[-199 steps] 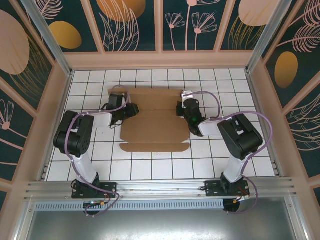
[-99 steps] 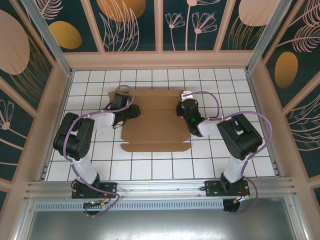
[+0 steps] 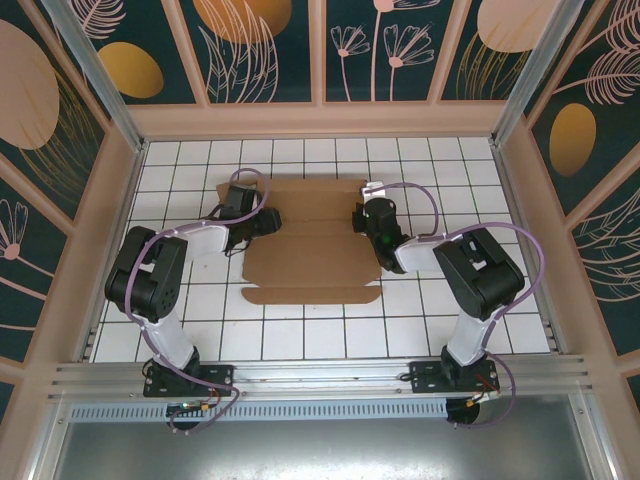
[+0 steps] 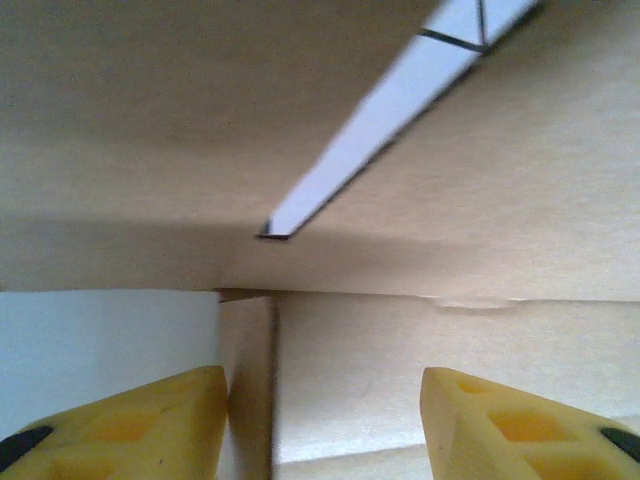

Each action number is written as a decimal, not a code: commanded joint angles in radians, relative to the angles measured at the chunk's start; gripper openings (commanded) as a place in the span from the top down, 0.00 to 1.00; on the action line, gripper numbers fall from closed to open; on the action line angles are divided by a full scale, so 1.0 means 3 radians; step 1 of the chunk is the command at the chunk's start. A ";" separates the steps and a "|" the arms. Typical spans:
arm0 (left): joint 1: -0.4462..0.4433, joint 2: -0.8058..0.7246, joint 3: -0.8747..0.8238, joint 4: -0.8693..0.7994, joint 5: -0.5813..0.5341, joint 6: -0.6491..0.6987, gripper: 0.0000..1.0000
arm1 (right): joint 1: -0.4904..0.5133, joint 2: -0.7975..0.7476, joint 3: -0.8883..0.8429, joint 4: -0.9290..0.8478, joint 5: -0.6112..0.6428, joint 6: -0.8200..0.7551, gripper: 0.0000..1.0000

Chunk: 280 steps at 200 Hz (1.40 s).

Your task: Fold the paper box

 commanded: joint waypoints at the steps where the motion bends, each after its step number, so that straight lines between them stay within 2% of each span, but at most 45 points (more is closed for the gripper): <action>1: -0.0013 -0.0104 -0.0045 0.0322 0.0345 -0.0053 0.46 | 0.0067 0.0214 -0.0070 -0.0480 -0.0222 0.0034 1.00; 45: -0.0014 0.0063 -0.0053 0.0350 0.0471 -0.0114 0.46 | 0.0062 0.0208 -0.0052 -0.0516 -0.0193 0.0043 1.00; 80: -0.0013 -0.0203 -0.0075 0.0173 0.0382 -0.0119 0.47 | -0.0020 0.0140 -0.0030 -0.0623 -0.0138 0.0092 1.00; 123: -0.0016 -0.0865 -0.0234 -0.0338 0.0190 -0.0158 0.48 | -0.0181 0.0064 0.0060 -0.0789 -0.0133 0.0078 1.00; 166: -0.0005 -0.1662 -0.0503 -0.0881 -0.0287 -0.0030 0.54 | -0.0199 0.0060 0.0078 -0.0825 -0.0194 0.0083 1.00; 191: 0.0140 -0.2177 -0.0596 -0.0804 -0.0368 0.0055 0.60 | -0.0197 0.0055 0.0048 -0.0800 -0.0210 0.0078 1.00; 208: 0.0234 -0.2357 -0.0598 -0.0708 -0.0658 0.0163 0.51 | -0.0194 0.0060 0.0045 -0.0805 -0.0217 0.0081 1.00; 231: 0.0253 -0.2403 -0.0677 -0.0417 -0.0863 0.0562 0.43 | -0.0189 0.0052 0.0037 -0.0804 -0.0215 0.0083 1.00; 253: 0.0262 -0.2453 -0.0874 -0.0113 -0.1137 0.0815 0.27 | -0.0189 0.0047 0.0018 -0.0781 -0.0225 0.0083 1.00; 280: 0.0315 -0.2268 -0.0894 0.0111 -0.1029 0.1105 0.24 | -0.0184 0.0056 0.0017 -0.0753 -0.0253 0.0089 1.00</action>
